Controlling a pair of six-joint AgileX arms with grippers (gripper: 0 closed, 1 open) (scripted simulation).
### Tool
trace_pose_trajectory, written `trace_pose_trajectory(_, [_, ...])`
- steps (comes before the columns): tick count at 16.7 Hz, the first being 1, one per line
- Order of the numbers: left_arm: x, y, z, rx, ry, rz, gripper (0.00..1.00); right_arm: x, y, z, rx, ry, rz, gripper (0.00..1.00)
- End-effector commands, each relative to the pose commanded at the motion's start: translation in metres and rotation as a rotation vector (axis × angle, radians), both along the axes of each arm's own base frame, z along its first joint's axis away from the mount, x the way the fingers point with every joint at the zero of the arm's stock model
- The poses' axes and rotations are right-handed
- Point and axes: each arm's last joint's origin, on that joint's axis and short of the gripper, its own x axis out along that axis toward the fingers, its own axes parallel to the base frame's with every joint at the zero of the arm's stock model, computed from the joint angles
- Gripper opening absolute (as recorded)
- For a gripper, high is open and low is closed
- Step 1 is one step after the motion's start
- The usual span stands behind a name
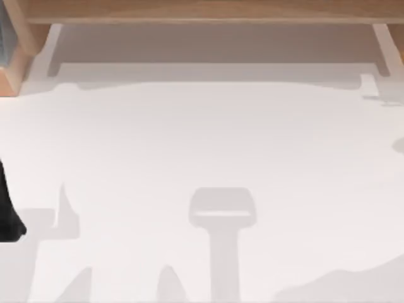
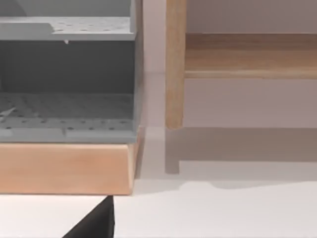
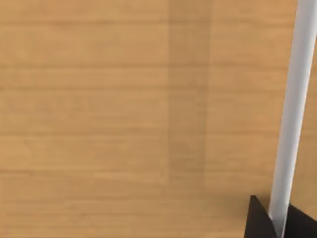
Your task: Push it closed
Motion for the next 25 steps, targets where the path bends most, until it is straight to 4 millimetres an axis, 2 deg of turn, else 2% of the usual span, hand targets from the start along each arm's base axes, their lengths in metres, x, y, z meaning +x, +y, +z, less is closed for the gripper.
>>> trace_pose_trajectory(3, [0.0,0.0,0.0,0.0,0.0,0.0,1.0,0.007,0.0,-0.003,0.003,0.008,0.0,0.0])
trace_pose_trajectory(11, [0.0,0.0,0.0,0.0,0.0,0.0,1.0,0.061,-0.001,0.0,-0.001,0.0,0.0,0.0])
trace_pose_trajectory(16, [0.0,0.0,0.0,0.0,0.0,0.0,1.0,0.063,-0.001,0.0,0.0,0.0,0.0,0.0])
trace_pose_trajectory(25, [0.0,0.0,0.0,0.0,0.0,0.0,1.0,0.063,-0.001,0.0,0.0,0.0,0.0,0.68])
